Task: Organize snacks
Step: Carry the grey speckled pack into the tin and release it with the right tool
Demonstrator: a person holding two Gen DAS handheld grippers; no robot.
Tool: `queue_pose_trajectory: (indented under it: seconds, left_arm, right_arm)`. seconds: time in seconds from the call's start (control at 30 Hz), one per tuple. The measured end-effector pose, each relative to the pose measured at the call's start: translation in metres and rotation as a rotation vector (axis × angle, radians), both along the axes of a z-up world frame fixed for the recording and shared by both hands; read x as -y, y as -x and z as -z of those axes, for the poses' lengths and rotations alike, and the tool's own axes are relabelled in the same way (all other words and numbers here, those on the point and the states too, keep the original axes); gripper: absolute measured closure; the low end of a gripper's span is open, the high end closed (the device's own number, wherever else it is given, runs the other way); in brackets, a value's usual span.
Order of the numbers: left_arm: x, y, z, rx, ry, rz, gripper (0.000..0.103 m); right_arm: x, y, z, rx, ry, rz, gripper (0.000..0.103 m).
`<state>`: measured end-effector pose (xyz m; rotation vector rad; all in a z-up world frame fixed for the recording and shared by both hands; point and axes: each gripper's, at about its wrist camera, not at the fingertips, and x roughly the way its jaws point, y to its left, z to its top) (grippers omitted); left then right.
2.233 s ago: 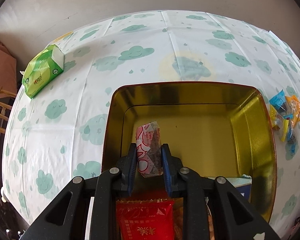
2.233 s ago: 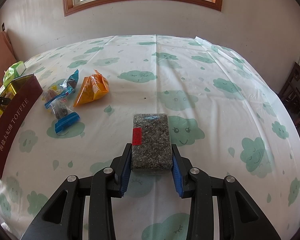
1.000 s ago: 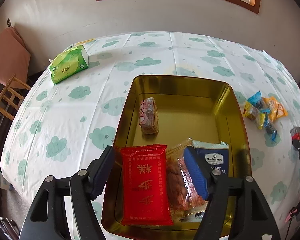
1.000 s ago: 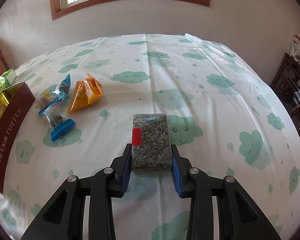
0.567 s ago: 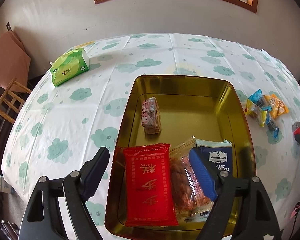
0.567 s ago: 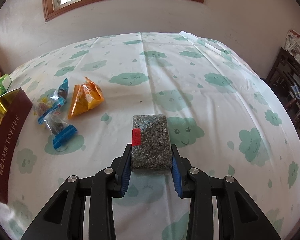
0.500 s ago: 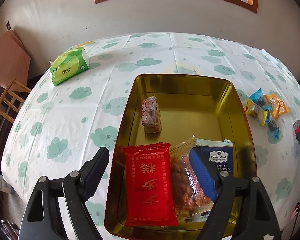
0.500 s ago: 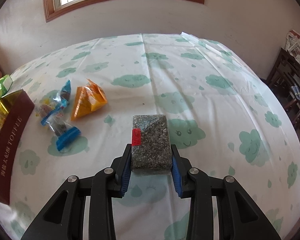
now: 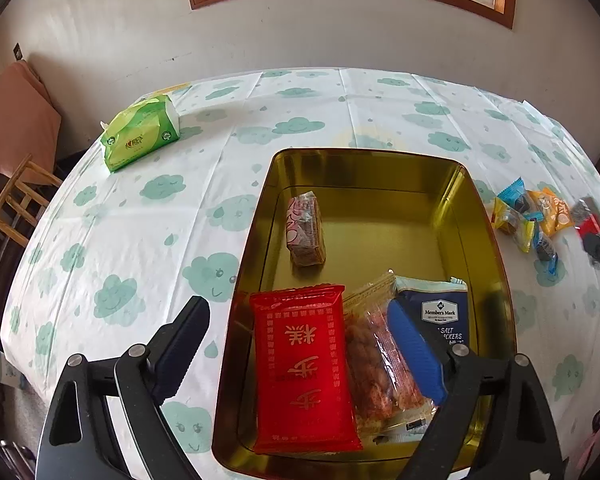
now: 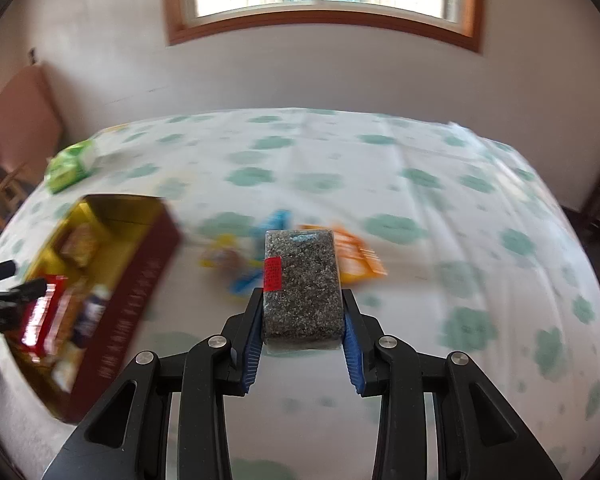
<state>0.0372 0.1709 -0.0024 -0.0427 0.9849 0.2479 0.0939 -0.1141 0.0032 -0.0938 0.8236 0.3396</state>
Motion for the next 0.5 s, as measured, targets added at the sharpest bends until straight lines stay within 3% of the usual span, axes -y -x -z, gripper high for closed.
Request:
queue_pose_trajectory:
  seconds: [0.5]
  left_arm:
    - [-0.020, 0.014, -0.013, 0.032, -0.028, -0.060, 0.008]
  right_arm:
    - [-0.117, 0.003, -0.003, 0.006, -0.003, -0.260, 0.067]
